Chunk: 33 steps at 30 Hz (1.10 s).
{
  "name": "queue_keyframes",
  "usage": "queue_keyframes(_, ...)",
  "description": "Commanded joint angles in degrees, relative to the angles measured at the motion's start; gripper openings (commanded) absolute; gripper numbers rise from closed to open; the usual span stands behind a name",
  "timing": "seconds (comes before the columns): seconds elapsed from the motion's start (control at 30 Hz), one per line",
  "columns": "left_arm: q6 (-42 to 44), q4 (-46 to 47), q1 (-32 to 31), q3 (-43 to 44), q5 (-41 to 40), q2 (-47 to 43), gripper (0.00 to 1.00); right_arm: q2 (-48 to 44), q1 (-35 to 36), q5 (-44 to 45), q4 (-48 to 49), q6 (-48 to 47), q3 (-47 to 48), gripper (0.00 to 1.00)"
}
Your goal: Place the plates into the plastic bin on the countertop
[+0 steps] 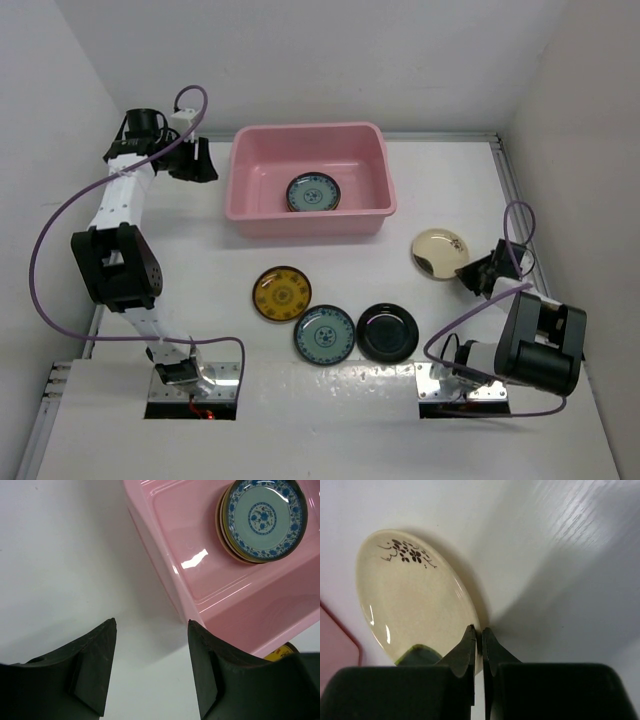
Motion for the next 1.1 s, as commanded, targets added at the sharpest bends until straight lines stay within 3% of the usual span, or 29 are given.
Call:
queue_keyframes(0.0, 0.1, 0.5, 1.4, 1.3, -0.1, -1.0, 0.61, -0.5, 1.6, 0.7, -4.9, -3.9, 2.4, 0.00)
queue_keyframes(0.27, -0.5, 0.5, 2.6, 3.9, -1.3, 1.5, 0.61, -12.5, 10.8, 14.9, -10.1, 3.0, 15.7, 0.00)
queue_keyframes(0.43, -0.5, 0.5, 3.2, 6.1, -1.8, 2.6, 0.61, -11.3, 19.3, 27.4, -12.2, 2.0, 29.8, 0.00)
queue_keyframes(0.53, -0.5, 0.5, 3.7, 6.6, -2.9, 3.2, 0.61, -8.9, 25.8, 30.0, -10.1, -3.1, 36.9, 0.00)
queue_keyframes(0.6, 0.1, 0.5, 3.7, 6.6, -3.5, 3.2, 0.61, -3.4, 30.1, 28.3, -6.3, -9.4, 43.5, 0.00)
queue_keyframes(0.7, 0.7, 0.5, 3.7, 6.6, -4.6, 3.7, 0.61, 8.4, 34.3, 20.8, -9.4, -16.5, 53.6, 0.00)
queue_keyframes(0.73, 0.7, 0.5, 3.7, 6.6, -4.6, 3.7, 0.61, 13.7, 37.3, 17.8, -12.6, -17.6, 61.2, 0.00)
queue_keyframes(0.87, 0.7, 0.5, 4.2, 6.0, -5.1, 4.4, 0.61, 31.6, 40.6, 7.7, -21.7, -20.2, 77.2, 0.00)
queue_keyframes(1.07, 0.7, 0.5, 4.7, 5.5, -5.6, 4.9, 0.61, 47.2, 42.6, 1.0, -27.6, -20.2, 94.4, 0.00)
